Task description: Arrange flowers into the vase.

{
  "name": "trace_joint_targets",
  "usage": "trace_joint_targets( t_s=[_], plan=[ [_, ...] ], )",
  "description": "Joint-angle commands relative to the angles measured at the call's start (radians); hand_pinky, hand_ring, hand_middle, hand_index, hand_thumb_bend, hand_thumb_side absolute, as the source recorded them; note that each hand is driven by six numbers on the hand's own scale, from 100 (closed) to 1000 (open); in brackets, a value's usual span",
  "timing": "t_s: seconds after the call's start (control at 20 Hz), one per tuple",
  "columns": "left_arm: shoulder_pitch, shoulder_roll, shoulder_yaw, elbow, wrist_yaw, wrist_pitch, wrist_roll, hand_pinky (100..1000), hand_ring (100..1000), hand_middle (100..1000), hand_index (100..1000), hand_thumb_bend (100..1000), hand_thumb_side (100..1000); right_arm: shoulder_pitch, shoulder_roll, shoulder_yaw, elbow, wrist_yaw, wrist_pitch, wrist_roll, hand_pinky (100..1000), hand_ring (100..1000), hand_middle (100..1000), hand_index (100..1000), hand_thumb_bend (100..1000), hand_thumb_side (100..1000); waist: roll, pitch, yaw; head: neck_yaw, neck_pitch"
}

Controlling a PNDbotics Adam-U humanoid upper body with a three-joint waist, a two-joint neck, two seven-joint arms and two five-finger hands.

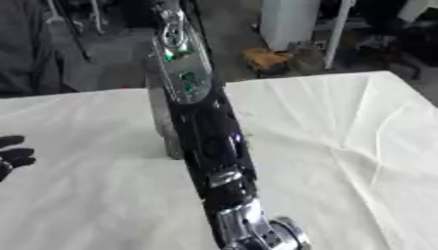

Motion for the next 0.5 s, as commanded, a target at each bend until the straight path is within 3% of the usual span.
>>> trace_joint_targets(
  t_s=[0.05,0.3,0.5],
  plan=[
    [-0.013,0.006,0.006,-0.011,0.002,-0.002,-0.001,764,741,762,795,837,978,-0.021,-0.024,-0.002,-0.018,-0.028,0.005,-0.001,100,100,100,100,100,813,0.005,-0.014,-0.001,-0.003,-0.003],
    [-0.012,0.006,0.006,-0.01,0.002,-0.001,-0.001,763,740,761,795,839,978,-0.019,-0.04,-0.008,0.001,-0.085,0.023,-0.004,100,100,100,100,100,815,0.005,-0.014,0.0,-0.004,-0.003],
    [-0.011,0.006,0.007,-0.009,0.001,-0.002,0.0,763,740,761,795,839,978,-0.009,-0.04,-0.024,0.017,-0.161,0.07,-0.008,100,100,100,100,100,810,0.005,-0.014,-0.002,-0.003,-0.003]
  ],
)
